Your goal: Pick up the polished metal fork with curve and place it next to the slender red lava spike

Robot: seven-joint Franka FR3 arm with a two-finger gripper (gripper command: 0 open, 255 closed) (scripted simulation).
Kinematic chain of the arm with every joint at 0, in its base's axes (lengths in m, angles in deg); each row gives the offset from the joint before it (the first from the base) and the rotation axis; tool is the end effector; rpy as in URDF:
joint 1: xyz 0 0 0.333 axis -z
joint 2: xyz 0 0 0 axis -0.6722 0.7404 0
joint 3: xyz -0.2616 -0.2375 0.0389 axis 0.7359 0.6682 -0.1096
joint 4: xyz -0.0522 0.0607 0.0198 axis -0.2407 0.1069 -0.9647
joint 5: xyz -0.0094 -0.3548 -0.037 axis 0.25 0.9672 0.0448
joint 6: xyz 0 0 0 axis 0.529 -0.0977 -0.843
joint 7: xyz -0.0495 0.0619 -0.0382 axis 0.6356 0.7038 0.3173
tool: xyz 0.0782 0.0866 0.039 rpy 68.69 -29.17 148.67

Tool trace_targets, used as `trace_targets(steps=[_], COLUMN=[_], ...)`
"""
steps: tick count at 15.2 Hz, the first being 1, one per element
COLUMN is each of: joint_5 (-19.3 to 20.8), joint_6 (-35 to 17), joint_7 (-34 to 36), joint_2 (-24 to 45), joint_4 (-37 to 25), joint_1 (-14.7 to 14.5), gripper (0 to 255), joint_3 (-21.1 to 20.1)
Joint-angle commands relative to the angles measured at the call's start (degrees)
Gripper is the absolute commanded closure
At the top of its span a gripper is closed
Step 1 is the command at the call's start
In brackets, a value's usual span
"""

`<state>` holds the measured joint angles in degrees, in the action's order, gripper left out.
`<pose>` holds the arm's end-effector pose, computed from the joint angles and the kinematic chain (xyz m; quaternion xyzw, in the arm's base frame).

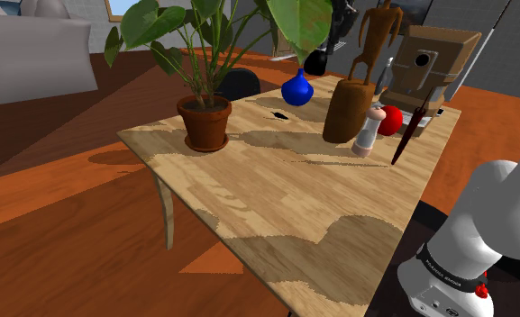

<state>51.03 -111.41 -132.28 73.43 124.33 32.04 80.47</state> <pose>0.4324 0.0306 0.7183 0.7696 0.6381 -0.0107 0.0210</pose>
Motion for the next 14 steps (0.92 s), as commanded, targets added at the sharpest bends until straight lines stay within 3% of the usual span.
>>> trace_targets(steps=[1,14], joint_5=[0.42,6.25], joint_6=[-0.28,1.49], joint_7=[-1.69,-14.61], joint_2=[-3.13,-20.86], joint_4=[3.35,17.95], joint_1=[0.7,5.61], gripper=[255,255], joint_3=[0.96,9.34])
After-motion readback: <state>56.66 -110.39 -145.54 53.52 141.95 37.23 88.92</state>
